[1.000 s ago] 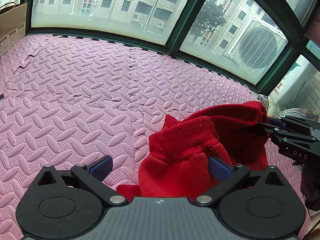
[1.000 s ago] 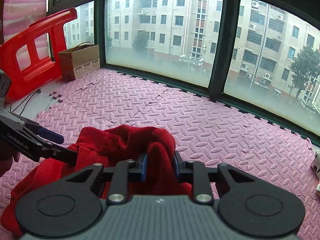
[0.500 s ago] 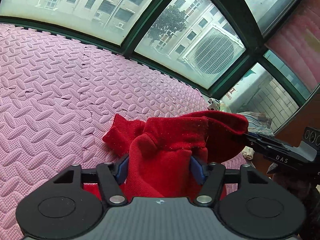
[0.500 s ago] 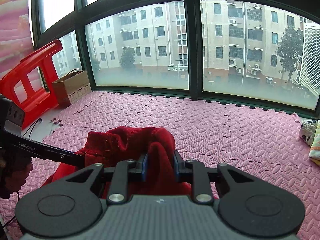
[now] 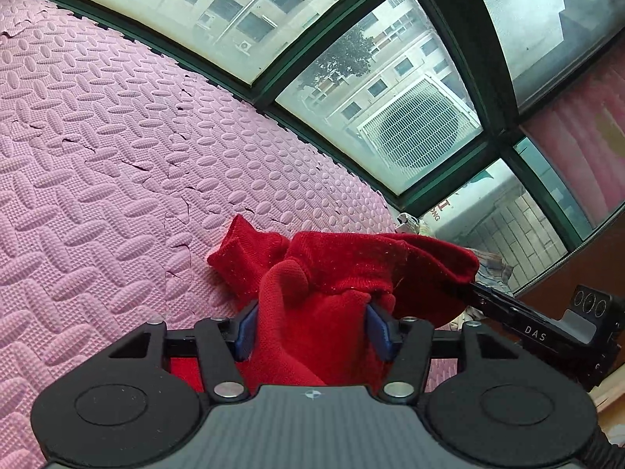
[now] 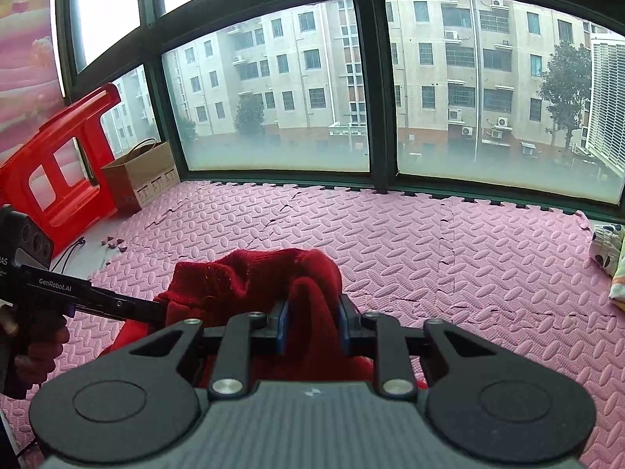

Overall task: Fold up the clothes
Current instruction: 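Lift the red pants up with both tools and shake them out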

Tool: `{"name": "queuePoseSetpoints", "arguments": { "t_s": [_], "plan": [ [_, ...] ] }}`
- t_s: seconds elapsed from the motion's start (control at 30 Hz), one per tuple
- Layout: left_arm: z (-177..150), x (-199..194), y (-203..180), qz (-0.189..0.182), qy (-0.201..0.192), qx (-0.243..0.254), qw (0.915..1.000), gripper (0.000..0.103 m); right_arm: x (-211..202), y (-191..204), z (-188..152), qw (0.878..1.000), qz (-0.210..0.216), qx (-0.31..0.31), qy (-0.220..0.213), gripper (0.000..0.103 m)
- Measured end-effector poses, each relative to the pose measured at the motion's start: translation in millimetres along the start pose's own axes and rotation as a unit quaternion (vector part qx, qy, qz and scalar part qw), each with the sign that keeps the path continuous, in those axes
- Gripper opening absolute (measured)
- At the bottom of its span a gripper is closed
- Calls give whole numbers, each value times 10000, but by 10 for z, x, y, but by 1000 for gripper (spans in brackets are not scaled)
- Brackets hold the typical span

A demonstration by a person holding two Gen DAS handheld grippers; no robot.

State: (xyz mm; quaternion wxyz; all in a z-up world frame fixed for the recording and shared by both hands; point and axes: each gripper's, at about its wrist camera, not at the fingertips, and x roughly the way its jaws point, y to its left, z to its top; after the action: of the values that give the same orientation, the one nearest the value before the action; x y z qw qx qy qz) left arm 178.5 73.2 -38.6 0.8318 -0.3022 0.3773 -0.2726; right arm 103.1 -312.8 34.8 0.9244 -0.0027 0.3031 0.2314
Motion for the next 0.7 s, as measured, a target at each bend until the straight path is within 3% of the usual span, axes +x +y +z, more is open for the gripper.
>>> {"name": "queuePoseSetpoints", "arguments": {
  "t_s": [0.13, 0.3, 0.47, 0.5, 0.7],
  "plan": [
    [13, -42, 52, -55, -97, -137, 9998, 62, 0, -8, -3, 10000, 3, 5, 3, 23],
    [67, -93, 138, 281, -259, -325, 9987, 74, 3, -22, -6, 10000, -6, 1, 9, 23],
    [52, 6, 50, 462, -31, 115, 9989, 71, 8, -30, -7, 10000, -17, -6, 14, 23],
    [47, 30, 38, 479, 9, 178, 9987, 68, 10, -32, -7, 10000, -19, -8, 16, 23],
    [29, 119, 90, 482, 277, 153, 9983, 16, 29, -54, 24, 10000, -25, -43, 39, 23]
  ]
}}
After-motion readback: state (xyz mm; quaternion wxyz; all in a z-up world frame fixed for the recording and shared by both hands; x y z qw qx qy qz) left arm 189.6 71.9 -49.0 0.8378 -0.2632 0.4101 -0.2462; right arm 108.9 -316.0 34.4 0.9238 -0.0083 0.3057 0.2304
